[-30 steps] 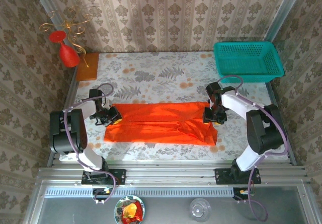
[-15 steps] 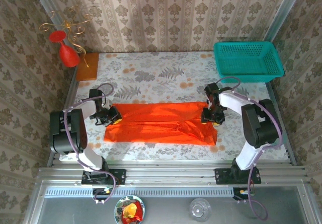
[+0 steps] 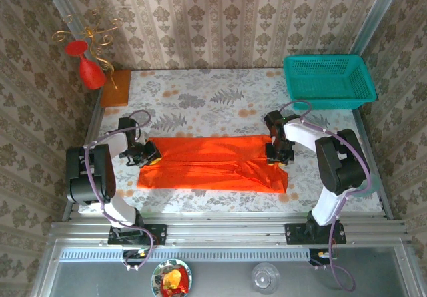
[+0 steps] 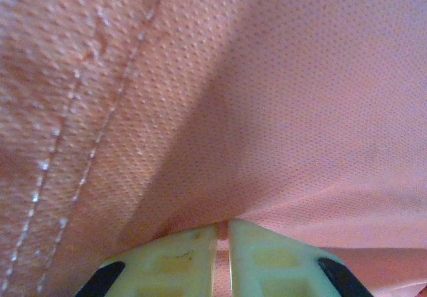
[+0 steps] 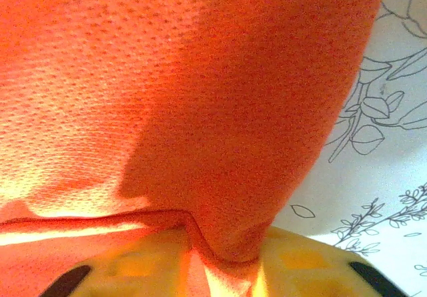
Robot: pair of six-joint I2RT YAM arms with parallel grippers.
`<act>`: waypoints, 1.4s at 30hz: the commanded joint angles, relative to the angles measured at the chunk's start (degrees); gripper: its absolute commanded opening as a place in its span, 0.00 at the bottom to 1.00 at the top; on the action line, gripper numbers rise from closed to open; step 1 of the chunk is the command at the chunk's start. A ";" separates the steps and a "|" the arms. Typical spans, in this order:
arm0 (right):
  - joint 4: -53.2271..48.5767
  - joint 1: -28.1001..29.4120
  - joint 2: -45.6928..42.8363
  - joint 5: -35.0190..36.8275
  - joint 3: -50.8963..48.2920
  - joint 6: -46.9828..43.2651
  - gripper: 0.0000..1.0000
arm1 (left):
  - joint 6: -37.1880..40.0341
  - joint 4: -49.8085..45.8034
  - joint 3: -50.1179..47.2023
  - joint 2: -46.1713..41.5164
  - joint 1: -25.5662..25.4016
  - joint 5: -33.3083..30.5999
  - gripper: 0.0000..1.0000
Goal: Fold the inside-out t-shirt
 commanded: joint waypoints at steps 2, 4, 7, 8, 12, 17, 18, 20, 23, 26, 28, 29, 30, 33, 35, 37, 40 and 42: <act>-0.18 -1.95 0.82 -0.22 -1.53 0.47 0.18 | 1.24 -2.49 0.50 -0.51 0.24 -3.68 0.16; -0.17 -2.44 0.02 -0.34 -1.50 0.19 0.10 | 0.91 -2.49 0.59 -1.82 0.19 -3.41 0.16; -1.09 -4.33 -1.52 0.19 -0.77 -1.30 0.00 | 0.69 -2.70 0.95 -5.06 0.38 -4.00 0.16; -1.73 -5.46 -1.98 0.36 -0.29 -2.00 0.00 | 0.70 -3.12 1.23 -6.06 0.57 -4.52 0.16; -6.92 -9.86 -3.26 4.42 2.54 -5.04 0.00 | 1.16 -5.62 2.60 -8.36 1.11 -5.98 0.16; -18.32 -12.68 -4.08 20.77 9.47 -5.99 0.00 | 1.22 -6.98 2.70 -8.23 -1.10 -4.52 0.12; -19.54 -12.80 -4.46 22.82 10.61 -5.87 0.00 | 1.08 -7.02 2.72 -7.96 -2.14 -4.38 0.10; -21.65 -12.64 -5.58 25.15 12.72 -5.39 0.00 | 0.73 -6.31 2.63 -6.71 -4.78 -3.37 0.09; -23.37 -11.01 -7.02 24.76 14.29 -5.11 0.00 | -0.30 -4.40 1.69 -4.63 -7.40 -1.16 0.06; -24.25 -8.60 -8.16 20.57 15.28 -4.42 0.00 | -2.75 -0.40 -0.50 -3.68 -9.17 1.78 0.03; -23.67 -6.56 -8.80 16.24 15.64 -3.29 0.00 | -3.33 0.96 -1.04 -3.11 -11.24 2.04 0.02; -23.23 -5.12 -8.96 14.01 15.73 -2.46 0.00 | -3.59 1.51 -1.26 -2.46 -12.23 2.54 0.01; -22.21 -3.70 -9.06 11.00 15.65 -1.81 0.00 | -4.15 2.39 -1.70 -1.95 -13.03 3.19 0.01; -19.78 0.70 -8.49 4.28 15.97 0.24 0.00 | -5.36 4.60 -2.70 -0.38 -15.29 3.48 0.00; -18.38 3.91 -7.80 1.36 16.56 1.61 0.00 | -5.80 5.51 -3.14 0.41 -16.41 3.46 0.00; -17.22 6.84 -6.79 -1.48 17.36 3.13 0.00 | -6.03 6.47 -3.72 0.72 -17.04 3.47 0.00; -15.13 10.92 -4.66 -5.79 18.63 5.04 0.00 | -6.84 8.56 -4.73 1.27 -17.82 4.26 0.00; -14.36 13.74 -2.58 -7.49 20.28 6.01 0.00 | -7.26 9.49 -5.22 1.69 -18.78 4.77 0.00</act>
